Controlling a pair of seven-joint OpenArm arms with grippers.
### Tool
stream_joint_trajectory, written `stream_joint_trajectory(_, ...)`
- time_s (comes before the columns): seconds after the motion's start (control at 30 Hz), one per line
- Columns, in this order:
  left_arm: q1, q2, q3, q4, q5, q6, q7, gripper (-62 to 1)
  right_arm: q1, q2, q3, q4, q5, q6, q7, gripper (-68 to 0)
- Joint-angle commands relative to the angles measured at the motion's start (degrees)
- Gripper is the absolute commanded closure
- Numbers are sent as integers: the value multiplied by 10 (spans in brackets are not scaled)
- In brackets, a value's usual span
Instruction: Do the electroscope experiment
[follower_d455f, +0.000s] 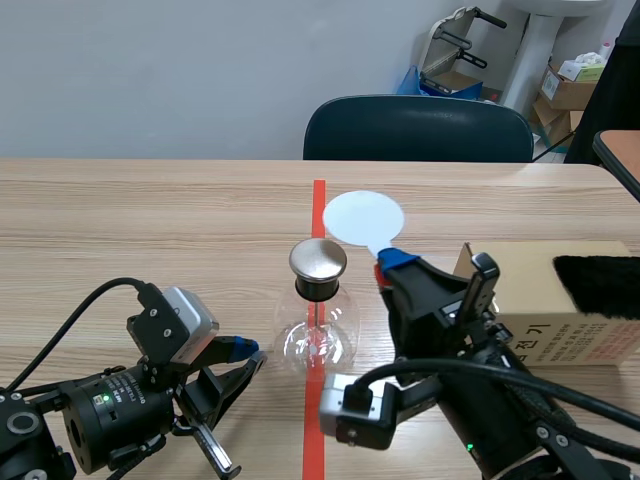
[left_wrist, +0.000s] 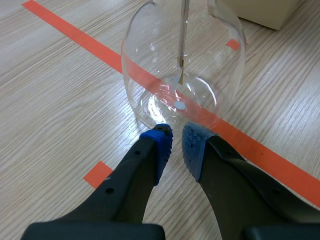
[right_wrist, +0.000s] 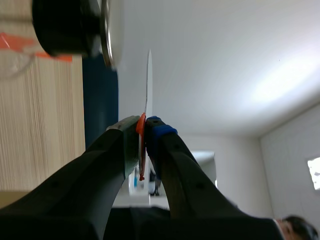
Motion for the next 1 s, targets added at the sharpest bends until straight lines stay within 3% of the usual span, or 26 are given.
stream_joint_trajectory(0.0,-4,3,1,9,1,-1,-6,-100,5,9,4,15,1,-6,-31,-10)
stream_joint_trajectory(0.27,-4,3,1,9,1,-1,-6,-100,5,9,4,15,1,-6,-212,-10)
stream_joint_trajectory(0.5,-4,3,1,9,1,-1,-6,-100,5,9,4,15,2,-6,-316,-10)
stream_joint_trajectory(0.67,-4,3,1,9,1,-1,-6,-100,5,9,4,15,2,-6,-339,-10)
stream_joint_trajectory(0.97,-4,3,1,9,1,-1,-6,-100,5,9,4,15,2,-6,-316,-10)
